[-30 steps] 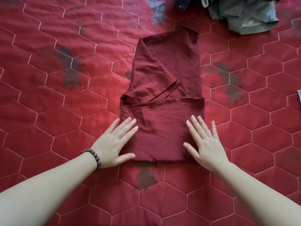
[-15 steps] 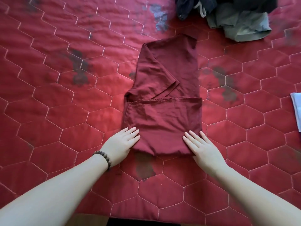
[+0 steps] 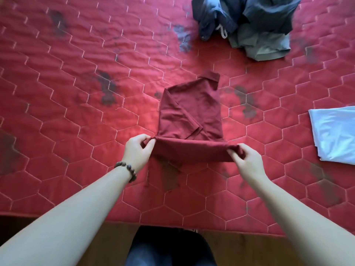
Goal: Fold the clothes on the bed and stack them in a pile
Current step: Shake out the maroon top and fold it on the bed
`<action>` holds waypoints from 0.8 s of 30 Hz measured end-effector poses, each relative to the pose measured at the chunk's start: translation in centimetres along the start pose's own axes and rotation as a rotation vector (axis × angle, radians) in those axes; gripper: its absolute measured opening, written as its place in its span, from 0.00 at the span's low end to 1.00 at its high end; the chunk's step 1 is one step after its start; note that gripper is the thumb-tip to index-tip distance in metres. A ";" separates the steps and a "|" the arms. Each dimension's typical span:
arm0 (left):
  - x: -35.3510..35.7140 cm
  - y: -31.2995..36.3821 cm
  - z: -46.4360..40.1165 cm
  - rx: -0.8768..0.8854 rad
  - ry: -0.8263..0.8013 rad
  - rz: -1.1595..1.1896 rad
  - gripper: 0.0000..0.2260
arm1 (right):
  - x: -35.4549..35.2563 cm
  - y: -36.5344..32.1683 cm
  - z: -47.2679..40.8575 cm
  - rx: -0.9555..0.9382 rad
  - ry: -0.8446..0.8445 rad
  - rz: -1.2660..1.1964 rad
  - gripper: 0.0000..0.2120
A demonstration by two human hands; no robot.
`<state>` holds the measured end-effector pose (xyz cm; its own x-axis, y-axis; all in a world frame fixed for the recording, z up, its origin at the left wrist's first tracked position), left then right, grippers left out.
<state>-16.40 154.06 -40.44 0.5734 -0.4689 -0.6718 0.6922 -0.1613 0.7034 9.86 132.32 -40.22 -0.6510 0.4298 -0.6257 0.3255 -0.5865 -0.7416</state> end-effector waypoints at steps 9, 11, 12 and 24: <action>0.7 0.9 -8.9 -0.068 0.223 0.063 0.09 | 1.4 -4.0 -8.8 -0.014 0.191 0.040 0.12; 1.5 0.5 -11.1 -0.086 0.230 0.060 0.09 | 2.2 -4.4 -11.0 -0.026 0.195 0.121 0.10; 2.0 0.4 -12.3 -0.093 0.232 0.052 0.09 | 2.5 -4.4 -12.1 -0.023 0.204 0.172 0.09; 8.0 -2.7 -24.4 -0.108 0.247 -0.247 0.14 | 7.0 0.3 -25.0 0.039 0.247 0.381 0.18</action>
<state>-3.01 172.00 -53.39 0.4627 -0.2014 -0.8634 0.8578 -0.1444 0.4933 22.53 152.33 -50.85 -0.3054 0.3261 -0.8947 0.4808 -0.7582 -0.4405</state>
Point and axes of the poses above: each hand's wrist, its own z-axis away from the middle knuckle, its own x-axis out of the palm, y = z × x, the point moved 5 cm from there along -z, towards the middle knuckle, and after that the axes turned 5 degrees about -z, right-handed, at the moved point
